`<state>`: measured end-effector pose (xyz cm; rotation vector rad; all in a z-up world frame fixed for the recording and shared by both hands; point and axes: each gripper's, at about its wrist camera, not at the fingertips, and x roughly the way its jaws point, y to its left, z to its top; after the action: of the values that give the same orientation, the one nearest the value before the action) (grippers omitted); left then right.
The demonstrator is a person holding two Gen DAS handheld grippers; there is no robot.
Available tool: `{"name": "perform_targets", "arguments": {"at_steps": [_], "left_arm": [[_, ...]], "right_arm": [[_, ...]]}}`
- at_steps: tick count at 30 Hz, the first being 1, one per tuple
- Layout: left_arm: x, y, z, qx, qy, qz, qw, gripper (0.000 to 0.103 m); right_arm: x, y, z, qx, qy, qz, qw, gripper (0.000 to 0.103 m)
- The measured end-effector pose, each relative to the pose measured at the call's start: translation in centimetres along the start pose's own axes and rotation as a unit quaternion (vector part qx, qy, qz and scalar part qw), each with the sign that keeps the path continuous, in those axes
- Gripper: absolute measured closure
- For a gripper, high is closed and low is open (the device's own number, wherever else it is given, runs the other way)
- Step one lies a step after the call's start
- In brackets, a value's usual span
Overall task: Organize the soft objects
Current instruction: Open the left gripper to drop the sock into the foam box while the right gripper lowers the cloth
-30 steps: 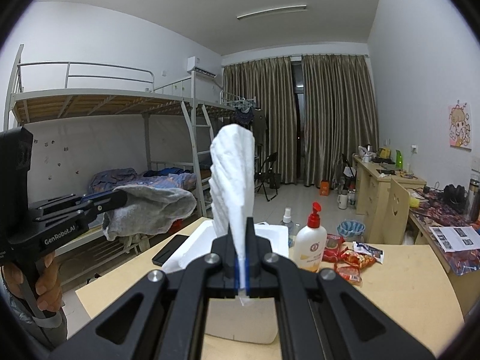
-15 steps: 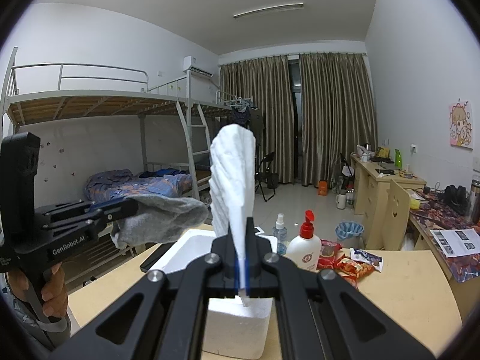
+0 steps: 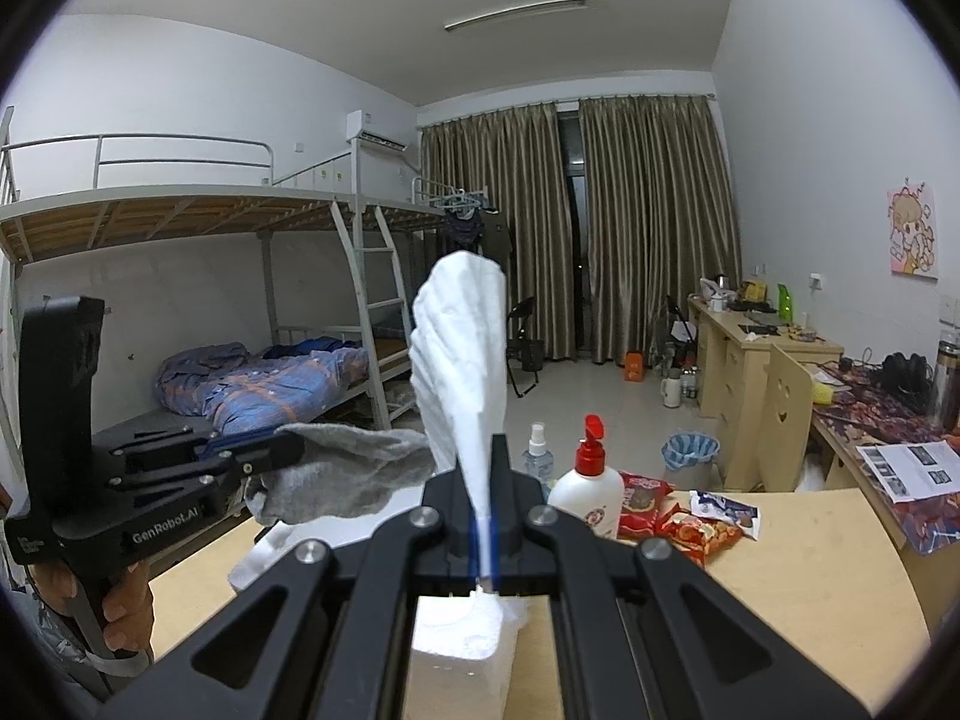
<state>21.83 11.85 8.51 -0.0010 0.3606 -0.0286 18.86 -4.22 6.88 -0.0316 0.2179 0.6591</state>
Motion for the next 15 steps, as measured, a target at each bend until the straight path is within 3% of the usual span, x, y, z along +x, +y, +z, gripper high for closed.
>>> {"name": "perform_targets", "arguments": {"at_steps": [15], "left_arm": [[2.9,-0.3,-0.8,0.015,0.041,-0.002,0.9990,0.092]], "right_arm": [[0.3,-0.8,0.1,0.011,0.001,-0.020,1.000,0.099]]}}
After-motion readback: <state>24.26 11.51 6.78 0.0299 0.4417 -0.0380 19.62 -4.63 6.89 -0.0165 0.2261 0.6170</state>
